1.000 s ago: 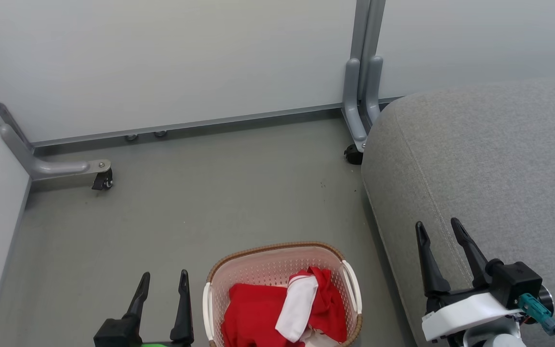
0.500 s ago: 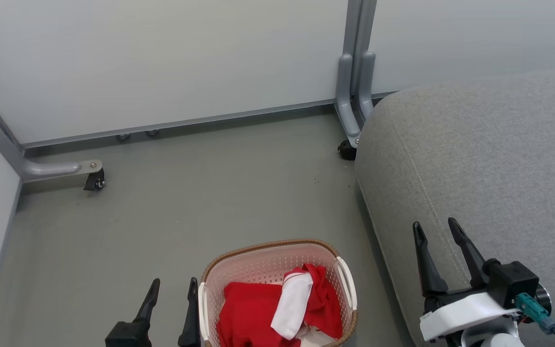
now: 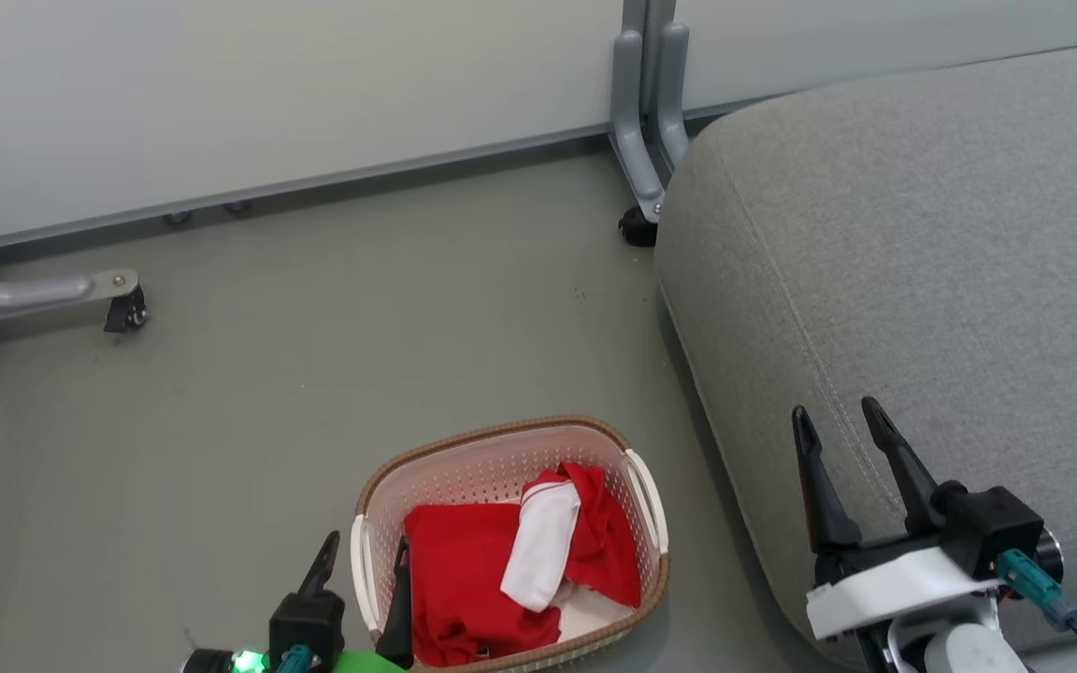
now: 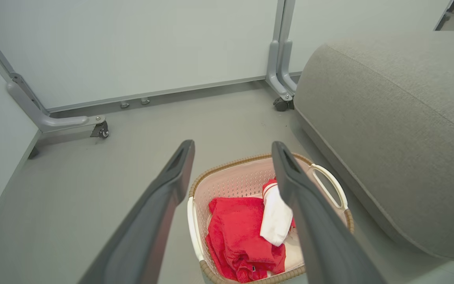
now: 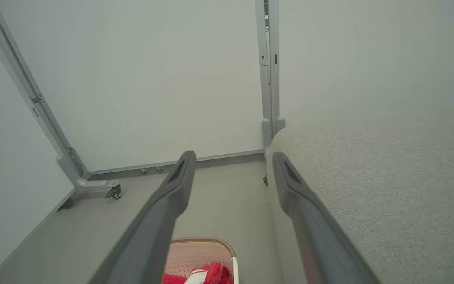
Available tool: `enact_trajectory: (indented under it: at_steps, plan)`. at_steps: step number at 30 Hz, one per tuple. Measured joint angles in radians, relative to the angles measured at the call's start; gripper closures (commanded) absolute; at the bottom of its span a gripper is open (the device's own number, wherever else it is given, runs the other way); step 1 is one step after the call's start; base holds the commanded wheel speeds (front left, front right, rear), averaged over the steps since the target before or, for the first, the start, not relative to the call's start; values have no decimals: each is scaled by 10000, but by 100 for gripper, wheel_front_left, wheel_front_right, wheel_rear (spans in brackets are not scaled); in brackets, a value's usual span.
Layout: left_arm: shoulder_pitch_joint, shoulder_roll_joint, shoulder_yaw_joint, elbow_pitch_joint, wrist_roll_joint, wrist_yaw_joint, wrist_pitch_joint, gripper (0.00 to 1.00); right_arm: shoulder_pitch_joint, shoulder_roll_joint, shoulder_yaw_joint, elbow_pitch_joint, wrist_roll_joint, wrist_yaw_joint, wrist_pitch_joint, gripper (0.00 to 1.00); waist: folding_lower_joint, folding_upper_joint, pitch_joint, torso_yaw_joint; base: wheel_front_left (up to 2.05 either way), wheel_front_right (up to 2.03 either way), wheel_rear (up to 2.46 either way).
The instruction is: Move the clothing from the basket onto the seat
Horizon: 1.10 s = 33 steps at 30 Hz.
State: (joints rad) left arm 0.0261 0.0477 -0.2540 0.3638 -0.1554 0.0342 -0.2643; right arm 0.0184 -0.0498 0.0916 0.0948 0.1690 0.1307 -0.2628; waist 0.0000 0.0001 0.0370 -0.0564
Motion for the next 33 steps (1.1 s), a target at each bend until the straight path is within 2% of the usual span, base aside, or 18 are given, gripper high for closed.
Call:
enact_trajectory:
  at_steps: [2,5,9,14,16,18,20,23,27,30,33]
  plan:
    - [-559,-4,-205,780,562,142,0,0,-298,-2,19,-111,-13,0,0,0,0,0,319,-53,0,0,0]
    - [-1515,-6,-502,1942,1072,127,-2,0,-677,0,52,-238,-17,0,0,0,0,0,896,-123,0,0,0]
    - [-3010,174,-1352,3896,2042,-123,0,0,-1239,-8,142,-339,-59,0,0,0,0,0,1812,-222,0,0,0]
    - [-4943,209,-1908,5998,2569,-255,2,0,-1812,-4,426,-430,-6,0,0,0,1,0,3022,-371,0,0,0]
    - [-5724,316,-2199,6961,2995,-339,222,0,-2010,-8,502,-477,151,0,0,0,1,0,3551,-459,0,0,0]
    - [-6347,336,-2184,7580,2968,-449,420,0,-2192,-12,621,-531,309,0,0,0,1,0,4019,-551,0,0,0]
    - [-6987,349,-2115,8029,2846,-683,435,0,-2379,-8,807,-570,403,0,0,0,1,0,4520,-669,0,0,0]
    - [-7725,451,-2213,8569,2897,-802,796,0,-2550,-13,968,-612,685,0,0,0,1,0,5199,-868,0,0,0]
    - [-8348,614,-1822,8951,2426,-1047,1459,0,-2707,-10,1139,-623,1062,0,0,0,2,0,5978,-1161,0,0,0]
    - [-8657,782,-1712,9054,2266,-1097,1756,0,-2769,-13,1175,-683,1655,0,0,0,2,0,6506,-1439,0,0,0]
    - [-8942,1022,-2008,9106,2470,-1066,2010,0,-2956,-15,1250,-782,1979,0,0,0,2,0,6877,-1733,0,0,0]
